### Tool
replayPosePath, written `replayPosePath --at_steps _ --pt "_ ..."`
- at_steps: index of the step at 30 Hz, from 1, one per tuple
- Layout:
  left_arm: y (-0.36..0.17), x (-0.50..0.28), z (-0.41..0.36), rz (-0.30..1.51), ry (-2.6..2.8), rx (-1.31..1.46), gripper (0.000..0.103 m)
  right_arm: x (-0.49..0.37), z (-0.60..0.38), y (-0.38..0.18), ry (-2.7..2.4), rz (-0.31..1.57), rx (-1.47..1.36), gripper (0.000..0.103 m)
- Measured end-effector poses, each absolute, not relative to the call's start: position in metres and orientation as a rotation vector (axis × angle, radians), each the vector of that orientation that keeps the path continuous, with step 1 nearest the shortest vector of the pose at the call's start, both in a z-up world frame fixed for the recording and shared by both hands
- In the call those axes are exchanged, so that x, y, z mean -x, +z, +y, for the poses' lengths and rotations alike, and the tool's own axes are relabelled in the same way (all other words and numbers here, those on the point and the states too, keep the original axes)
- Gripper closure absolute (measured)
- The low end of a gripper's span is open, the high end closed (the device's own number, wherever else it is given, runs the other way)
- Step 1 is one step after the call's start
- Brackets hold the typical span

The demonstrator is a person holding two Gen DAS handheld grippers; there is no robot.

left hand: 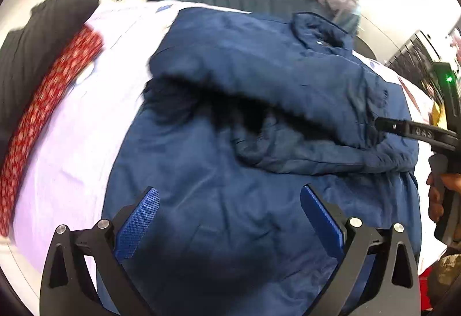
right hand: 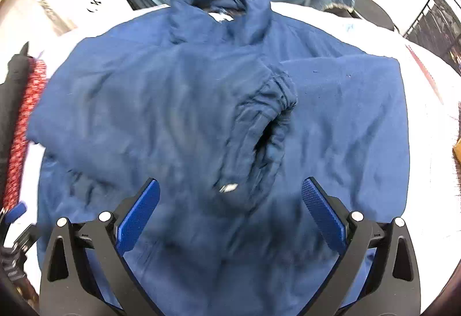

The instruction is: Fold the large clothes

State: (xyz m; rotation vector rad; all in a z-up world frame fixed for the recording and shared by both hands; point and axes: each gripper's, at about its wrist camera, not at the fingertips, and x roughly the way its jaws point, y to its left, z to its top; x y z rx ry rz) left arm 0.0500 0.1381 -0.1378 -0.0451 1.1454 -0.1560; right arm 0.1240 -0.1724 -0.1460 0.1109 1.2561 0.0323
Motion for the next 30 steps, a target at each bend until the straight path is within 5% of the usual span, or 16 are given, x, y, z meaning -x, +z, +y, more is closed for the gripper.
replayPosePath --at_steps 18,30 --pt "-0.155 -0.068 0.125 1.177 -0.301 -0.017 0.006 0.004 -0.216 -0.135 -0.101 1.203 -0.252 0.005" --pt "-0.153 -0.022 0.203 1.190 -0.171 0.028 0.006 0.060 -0.247 -0.145 -0.002 1.320 -0.303 0.012"
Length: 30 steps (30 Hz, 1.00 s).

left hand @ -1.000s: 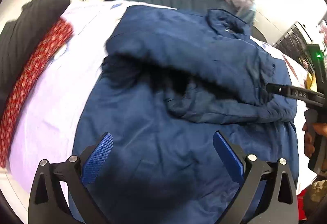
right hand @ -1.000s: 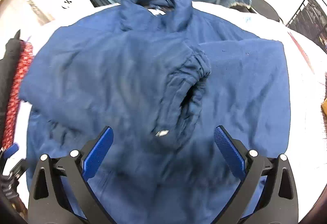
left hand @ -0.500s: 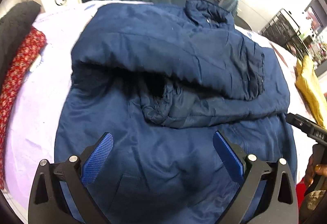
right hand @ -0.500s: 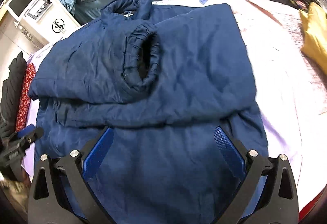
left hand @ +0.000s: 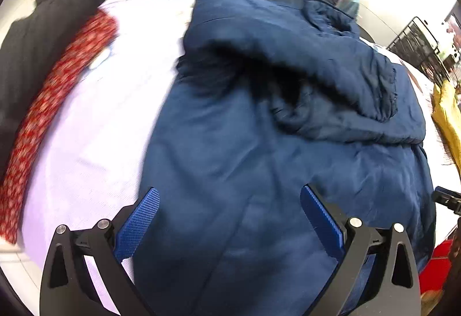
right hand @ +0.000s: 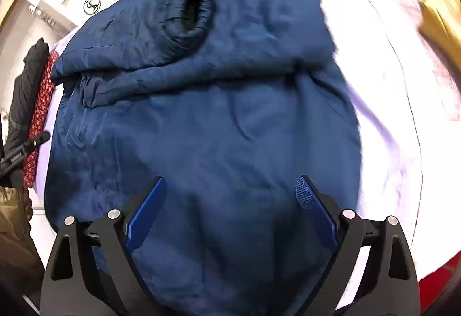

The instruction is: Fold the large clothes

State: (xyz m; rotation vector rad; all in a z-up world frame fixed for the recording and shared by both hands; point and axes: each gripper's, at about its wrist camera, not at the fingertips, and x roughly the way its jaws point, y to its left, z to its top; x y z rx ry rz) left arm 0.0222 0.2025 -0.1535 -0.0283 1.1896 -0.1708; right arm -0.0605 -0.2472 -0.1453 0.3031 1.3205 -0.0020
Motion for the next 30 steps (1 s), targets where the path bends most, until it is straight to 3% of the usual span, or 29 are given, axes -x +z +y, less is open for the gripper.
replayPosePath --at_steps 11,13,16,17,26,29,30 --pt "-0.171 0.028 0.286 1.261 -0.108 0.122 0.008 0.157 -0.318 -0.169 -0.043 1.370 -0.353 0.013" --pt "-0.176 0.035 0.291 1.276 -0.118 0.134 0.016 0.169 -0.325 -0.175 -0.037 1.384 -0.368 0.020" --pt "-0.190 0.044 0.291 1.337 -0.141 0.129 0.034 0.177 -0.327 -0.178 -0.025 1.385 -0.384 0.021" --pt "-0.194 0.047 0.290 1.359 -0.160 0.134 0.036 0.178 -0.328 -0.179 -0.021 1.382 -0.394 0.022" --pt "-0.212 0.056 0.302 1.396 -0.223 0.212 0.037 0.177 -0.301 -0.201 0.154 1.467 -0.483 0.025" --pt "-0.214 0.058 0.304 1.423 -0.223 0.235 0.038 0.180 -0.291 -0.210 0.178 1.501 -0.513 0.038" --pt "-0.213 0.060 0.304 1.432 -0.230 0.262 0.045 0.180 -0.289 -0.210 0.172 1.504 -0.510 0.039"
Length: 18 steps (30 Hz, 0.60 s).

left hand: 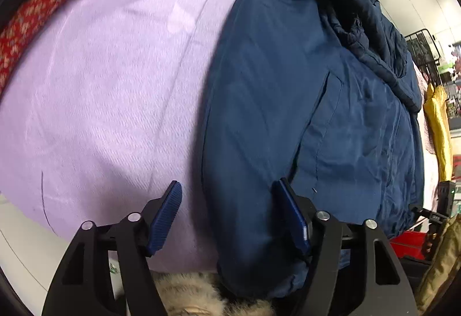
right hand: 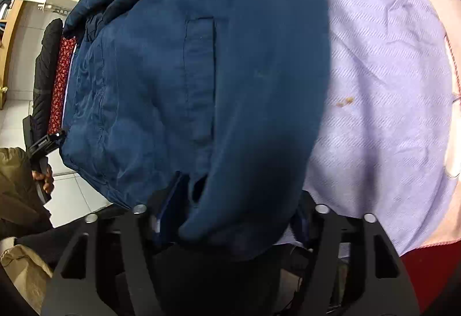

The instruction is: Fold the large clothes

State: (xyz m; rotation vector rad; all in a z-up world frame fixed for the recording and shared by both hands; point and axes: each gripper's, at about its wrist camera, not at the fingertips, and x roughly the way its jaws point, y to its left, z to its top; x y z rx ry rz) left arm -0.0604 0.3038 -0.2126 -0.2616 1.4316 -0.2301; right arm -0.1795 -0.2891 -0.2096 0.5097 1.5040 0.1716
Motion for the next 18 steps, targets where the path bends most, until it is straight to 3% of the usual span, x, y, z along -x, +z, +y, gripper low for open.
replayPosePath --at_steps 1,5,7,14,18 --pt "-0.209 0.064 0.303 1.430 -0.245 0.287 0.049 0.180 -0.288 -0.208 0.174 1.505 -0.505 0.043" --pt "-0.209 0.081 0.298 1.450 -0.269 0.292 0.049 0.179 -0.282 -0.197 0.208 1.509 -0.494 0.048" --pt "-0.216 0.083 0.301 1.468 -0.276 0.323 0.059 0.179 -0.282 -0.196 0.220 1.518 -0.483 0.053" --pt "-0.205 0.071 0.289 1.490 -0.315 0.280 0.077 0.169 -0.287 -0.189 0.263 1.532 -0.585 0.082" --pt "-0.179 0.059 0.296 1.440 -0.335 0.352 0.080 0.160 -0.292 -0.167 0.311 1.495 -0.635 0.086"
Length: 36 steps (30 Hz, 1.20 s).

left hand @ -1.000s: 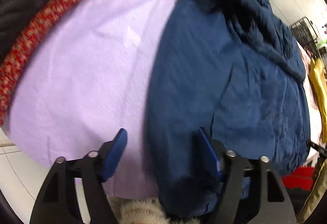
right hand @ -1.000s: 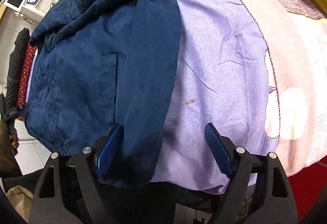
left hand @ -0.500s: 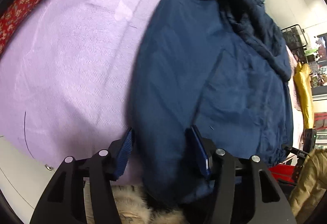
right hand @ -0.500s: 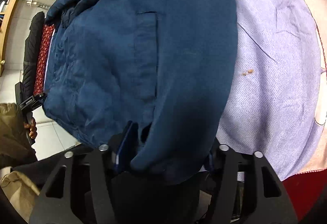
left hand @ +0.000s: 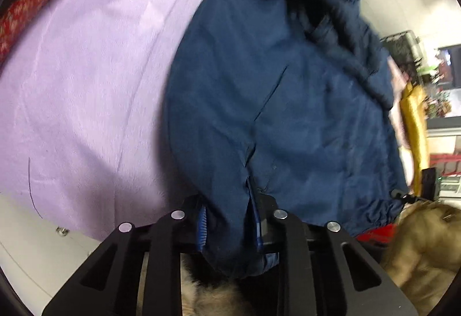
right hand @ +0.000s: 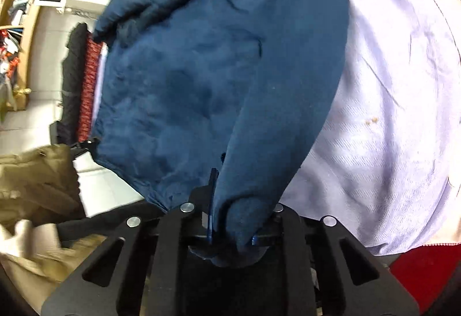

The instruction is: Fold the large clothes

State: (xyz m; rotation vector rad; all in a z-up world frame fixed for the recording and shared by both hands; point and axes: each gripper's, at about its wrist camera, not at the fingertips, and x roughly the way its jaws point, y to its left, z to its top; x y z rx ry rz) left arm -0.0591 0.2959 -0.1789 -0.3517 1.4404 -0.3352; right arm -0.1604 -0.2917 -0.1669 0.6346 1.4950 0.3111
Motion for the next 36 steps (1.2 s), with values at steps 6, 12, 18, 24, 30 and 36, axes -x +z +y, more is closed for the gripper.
replayPosePath --at_steps 6,12,18,24,30,36 --pt "-0.130 0.015 0.278 1.323 -0.388 0.309 0.080 0.115 -0.305 -0.130 0.337 1.361 -0.723 0.087" --pt "-0.097 -0.071 0.257 1.237 -0.427 0.227 0.081 0.033 -0.325 -0.104 0.349 1.275 -0.783 0.087" --pt "-0.058 -0.177 0.235 1.118 -0.443 0.188 0.081 -0.052 -0.378 -0.092 0.259 1.178 -0.996 0.087" --pt "-0.058 -0.269 0.208 1.126 -0.416 0.145 0.081 -0.108 -0.424 -0.086 0.116 1.096 -1.128 0.087" --pt "-0.087 -0.314 0.195 1.182 -0.372 0.169 0.081 -0.133 -0.435 -0.108 0.028 1.073 -1.225 0.087" --pt "-0.121 -0.336 0.212 1.260 -0.316 0.385 0.078 -0.155 -0.444 -0.135 -0.034 1.057 -1.277 0.087"
